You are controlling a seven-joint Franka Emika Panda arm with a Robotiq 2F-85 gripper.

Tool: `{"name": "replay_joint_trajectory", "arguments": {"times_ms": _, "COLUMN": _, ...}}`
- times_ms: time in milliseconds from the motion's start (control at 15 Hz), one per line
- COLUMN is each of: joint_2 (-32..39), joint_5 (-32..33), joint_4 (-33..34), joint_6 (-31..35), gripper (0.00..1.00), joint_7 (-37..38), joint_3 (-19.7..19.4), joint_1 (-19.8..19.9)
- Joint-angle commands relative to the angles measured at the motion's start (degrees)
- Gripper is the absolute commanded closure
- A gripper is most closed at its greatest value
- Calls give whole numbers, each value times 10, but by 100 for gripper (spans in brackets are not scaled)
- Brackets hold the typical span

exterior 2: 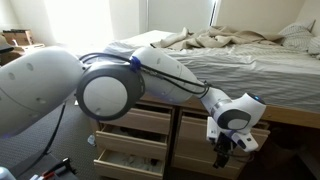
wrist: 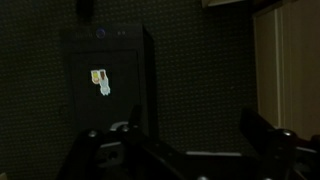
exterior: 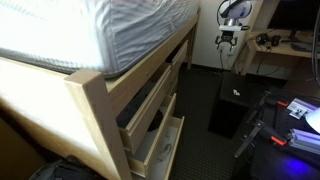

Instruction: Open the topmost drawers fully

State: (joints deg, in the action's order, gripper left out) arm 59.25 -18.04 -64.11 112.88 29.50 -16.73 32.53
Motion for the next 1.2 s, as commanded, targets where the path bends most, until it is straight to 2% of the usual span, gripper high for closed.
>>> {"name": "replay_joint_trajectory", "arguments": {"times_ms": 0, "joint_2": 71, "joint_5": -12, "joint_4": 116, "joint_6": 77, "gripper": 0, "joint_7": -31, "joint_3": 14, "joint_1": 57}}
{"name": "replay_joint_trajectory", "arguments": {"times_ms": 67, "joint_2": 94, "joint_5": -20, "joint_4": 151, "joint_6": 97, "gripper": 0, "joint_7": -48, "joint_3": 12, "joint_1": 69}}
{"name": "replay_joint_trajectory", "arguments": {"times_ms": 133, "joint_2": 111, "joint_5": -36, "joint_4": 174, "joint_6": 119, "gripper": 0, "joint_7": -66, "joint_3": 27, "joint_1": 93}}
{"name": "replay_joint_trajectory", "arguments": {"times_ms": 333, "joint_2": 148, "joint_5": -99, "joint_4": 230, "joint_6": 124, "gripper": 0, "joint_7": -132, "joint_3": 77, "joint_1": 164}}
{"name": "replay_joint_trajectory", "arguments": {"times_ms": 400, "joint_2": 151, "joint_5": -86, "joint_4": 233, "joint_6": 120, "gripper": 0, "joint_7": -159, "joint_3": 113, "joint_1": 192}}
{"name": "replay_joint_trajectory", "arguments": {"times_ms": 600, "joint_2": 171, "joint_5": -69, "joint_4": 266, "joint_6": 37, "gripper": 0, "joint_7": -246, "joint_3": 164, "joint_1": 237}}
{"name": "replay_joint_trajectory", "arguments": {"times_ms": 867, "joint_2": 198, "joint_5": -34, "joint_4": 316, "joint_6": -60, "gripper": 0, "joint_7": -330, "joint_3": 188, "joint_1": 258}}
{"name": "replay_joint_trajectory", "arguments": {"times_ms": 933, "joint_2": 171, "joint_5": -50, "joint_4": 265, "joint_6": -15, "gripper": 0, "joint_7": -304, "joint_3": 171, "joint_1": 248}}
{"name": "replay_joint_trajectory", "arguments": {"times_ms": 1133, "joint_2": 182, "joint_5": -43, "joint_4": 286, "joint_6": -39, "gripper": 0, "joint_7": -320, "joint_3": 177, "joint_1": 250}}
